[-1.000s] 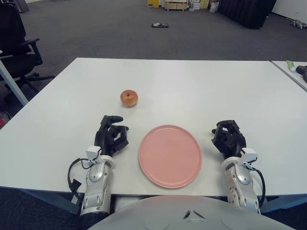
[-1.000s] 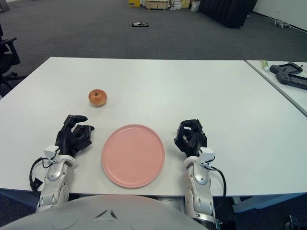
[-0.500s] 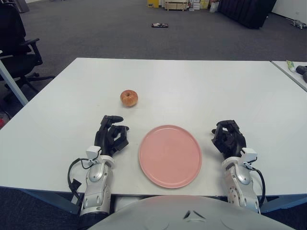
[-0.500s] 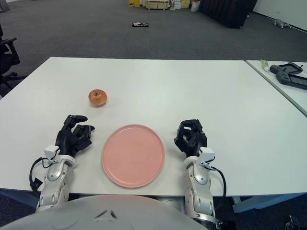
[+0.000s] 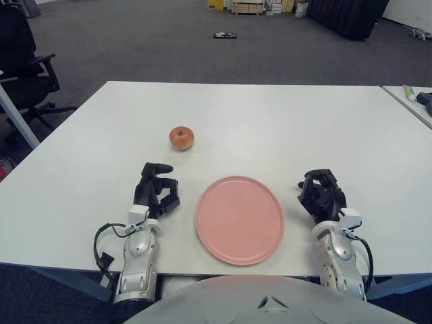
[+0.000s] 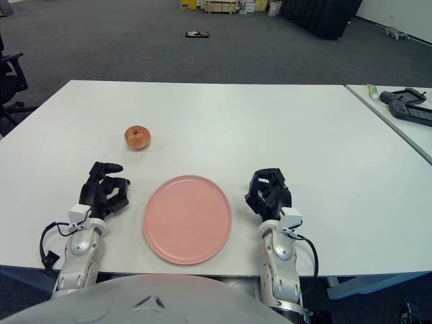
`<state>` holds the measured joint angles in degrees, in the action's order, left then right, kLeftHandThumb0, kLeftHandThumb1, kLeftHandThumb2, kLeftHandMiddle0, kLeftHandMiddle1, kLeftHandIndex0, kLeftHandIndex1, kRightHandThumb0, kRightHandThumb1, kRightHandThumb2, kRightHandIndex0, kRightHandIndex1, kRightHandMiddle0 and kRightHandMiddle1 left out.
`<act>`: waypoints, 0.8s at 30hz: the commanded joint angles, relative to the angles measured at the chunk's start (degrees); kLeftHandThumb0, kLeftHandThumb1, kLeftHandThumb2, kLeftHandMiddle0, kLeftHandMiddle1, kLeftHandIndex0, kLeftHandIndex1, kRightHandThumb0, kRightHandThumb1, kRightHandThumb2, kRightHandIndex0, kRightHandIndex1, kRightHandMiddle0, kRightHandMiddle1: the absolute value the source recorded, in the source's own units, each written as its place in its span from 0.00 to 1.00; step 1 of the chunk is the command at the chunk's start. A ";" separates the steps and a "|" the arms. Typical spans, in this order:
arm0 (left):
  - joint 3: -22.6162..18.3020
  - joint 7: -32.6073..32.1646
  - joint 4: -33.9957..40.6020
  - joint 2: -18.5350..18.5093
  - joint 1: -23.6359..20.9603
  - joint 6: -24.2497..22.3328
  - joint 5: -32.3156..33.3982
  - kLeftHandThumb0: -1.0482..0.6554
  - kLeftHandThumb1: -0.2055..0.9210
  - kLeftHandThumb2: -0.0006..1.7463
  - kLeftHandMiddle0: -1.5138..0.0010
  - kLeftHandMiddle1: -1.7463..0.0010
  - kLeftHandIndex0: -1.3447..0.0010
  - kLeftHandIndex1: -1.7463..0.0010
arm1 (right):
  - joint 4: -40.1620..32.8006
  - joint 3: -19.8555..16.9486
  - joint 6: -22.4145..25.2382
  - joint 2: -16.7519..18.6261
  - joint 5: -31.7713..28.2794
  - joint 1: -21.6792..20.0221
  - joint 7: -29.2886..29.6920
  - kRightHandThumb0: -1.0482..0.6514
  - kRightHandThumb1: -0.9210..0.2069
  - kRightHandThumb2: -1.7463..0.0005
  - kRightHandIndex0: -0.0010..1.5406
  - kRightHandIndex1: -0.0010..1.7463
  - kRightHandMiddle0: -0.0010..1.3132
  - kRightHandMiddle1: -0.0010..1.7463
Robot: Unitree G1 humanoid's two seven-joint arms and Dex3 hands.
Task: Put the apple into the plate.
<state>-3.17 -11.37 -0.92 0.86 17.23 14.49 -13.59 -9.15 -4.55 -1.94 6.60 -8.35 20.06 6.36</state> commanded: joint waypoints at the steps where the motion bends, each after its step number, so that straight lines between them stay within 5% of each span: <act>1: 1.49 -3.15 0.14 -3.10 -1.92 0.94 -7.54 0.61 0.73 0.50 0.65 0.17 0.81 0.00 | 1.34 0.38 0.39 1.02 -0.32 0.31 -0.29 0.38 0.29 0.44 0.50 1.00 0.31 1.00; 5: 2.58 -4.60 0.40 -5.61 -3.07 0.68 -12.47 0.61 0.92 0.34 0.73 0.14 0.93 0.00 | 1.57 0.43 -0.03 1.14 -0.19 0.30 -0.17 0.38 0.30 0.44 0.50 1.00 0.31 1.00; 7: 2.77 -4.83 -0.24 -7.05 -4.95 0.45 -13.96 0.51 0.97 0.31 0.80 0.19 0.90 0.00 | 1.60 0.43 -0.15 1.26 -0.36 0.32 -0.19 0.38 0.30 0.44 0.50 1.00 0.31 1.00; 11: 2.97 -3.82 -1.79 -9.38 -7.34 -1.00 -15.03 0.25 0.79 0.42 0.96 0.41 0.98 0.32 | 1.43 0.37 0.14 1.53 -0.86 0.40 -0.10 0.38 0.29 0.44 0.51 1.00 0.31 1.00; 20: 4.03 -5.30 -4.98 -9.90 -12.89 -4.57 -15.81 0.08 0.66 0.39 1.00 0.72 1.00 0.72 | 1.12 0.55 0.27 1.65 -0.69 0.77 0.30 0.38 0.28 0.45 0.50 1.00 0.30 1.00; 24: 5.57 -8.89 -8.35 -9.52 -16.93 -2.38 -17.38 0.02 0.67 0.37 1.00 0.85 1.00 0.87 | 0.98 0.65 0.38 1.48 -0.73 0.92 0.16 0.38 0.28 0.45 0.50 1.00 0.30 1.00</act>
<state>1.30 -17.80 -7.40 -8.71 4.35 10.62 -29.66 -8.73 -4.36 -2.88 6.63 -8.52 20.30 6.48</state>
